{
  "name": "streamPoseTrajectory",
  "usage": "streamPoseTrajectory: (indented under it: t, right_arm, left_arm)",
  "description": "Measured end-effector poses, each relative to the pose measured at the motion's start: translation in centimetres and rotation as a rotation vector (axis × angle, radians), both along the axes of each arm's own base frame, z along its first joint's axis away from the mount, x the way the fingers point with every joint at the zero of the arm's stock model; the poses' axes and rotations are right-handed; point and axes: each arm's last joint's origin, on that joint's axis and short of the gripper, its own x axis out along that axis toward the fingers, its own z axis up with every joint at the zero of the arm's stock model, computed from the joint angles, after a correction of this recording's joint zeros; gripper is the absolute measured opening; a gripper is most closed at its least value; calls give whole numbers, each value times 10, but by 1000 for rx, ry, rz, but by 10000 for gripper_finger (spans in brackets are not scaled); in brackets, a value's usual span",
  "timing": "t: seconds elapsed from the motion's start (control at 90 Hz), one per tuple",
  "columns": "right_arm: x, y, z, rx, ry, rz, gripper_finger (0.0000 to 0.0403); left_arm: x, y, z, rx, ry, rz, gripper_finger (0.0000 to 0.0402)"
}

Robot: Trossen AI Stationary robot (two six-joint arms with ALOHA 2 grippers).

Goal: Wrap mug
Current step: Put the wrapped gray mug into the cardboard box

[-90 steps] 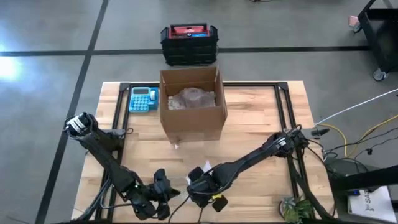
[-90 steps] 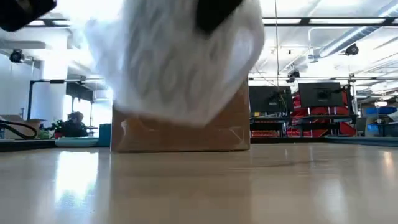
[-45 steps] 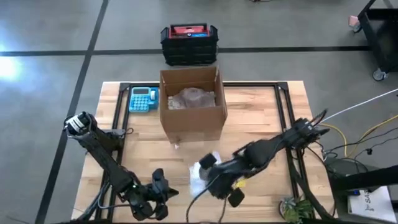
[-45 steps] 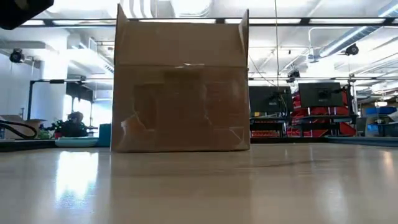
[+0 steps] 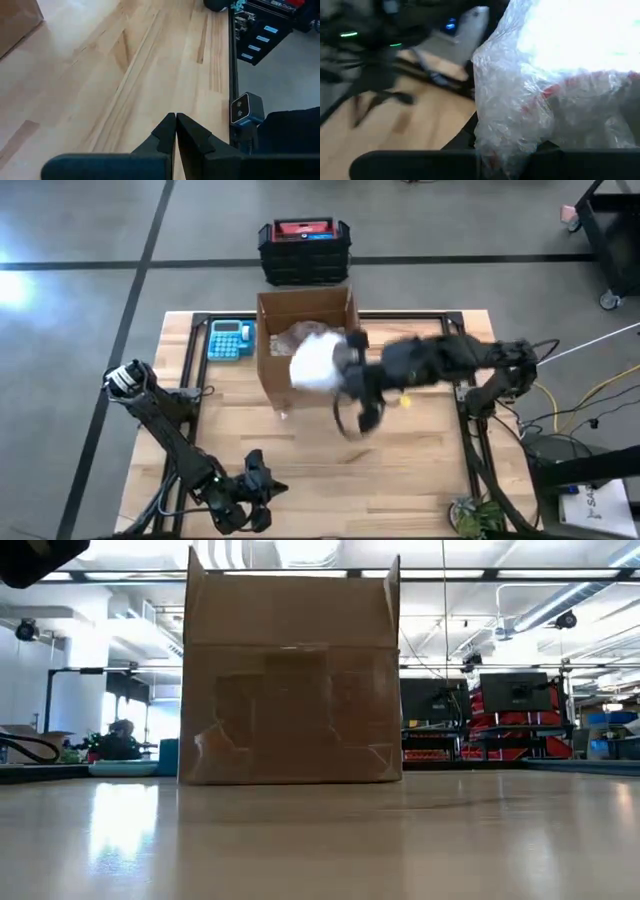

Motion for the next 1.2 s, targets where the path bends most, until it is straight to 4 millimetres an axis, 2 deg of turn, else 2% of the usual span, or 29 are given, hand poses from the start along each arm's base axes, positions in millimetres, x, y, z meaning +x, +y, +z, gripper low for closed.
streamPoseTrajectory:
  t: [0.233, 0.378, 0.478, 0.578, 0.811, 1.133, 1.2]
  right_arm:
    - [10, -94, -3, 128, -35, -162, 9]
    - [18, -146, -23, 198, 9, -260, 9]
    - [27, -168, -41, 261, 60, -292, 9]
    - [37, -177, -61, 295, 138, -288, 9]
    - [64, -184, -107, 312, 275, -281, 9]
    - [79, -189, -157, 366, 472, -310, 9]
    - [82, -190, -162, 370, 477, -305, 9]
  left_arm:
    - [0, 0, 0, 7, 3, -2, 0]
    - [0, 1, -1, 13, 8, -3, 0]
    - [-1, 1, -2, 25, 18, -3, 0]
    - [-1, 2, -3, 26, 20, -2, 0]
    - [-2, 2, -5, 23, 26, 4, 0]
    - [-2, 2, -5, 19, 24, 6, 0]
    - [-2, 2, -5, 18, 24, 6, 0]
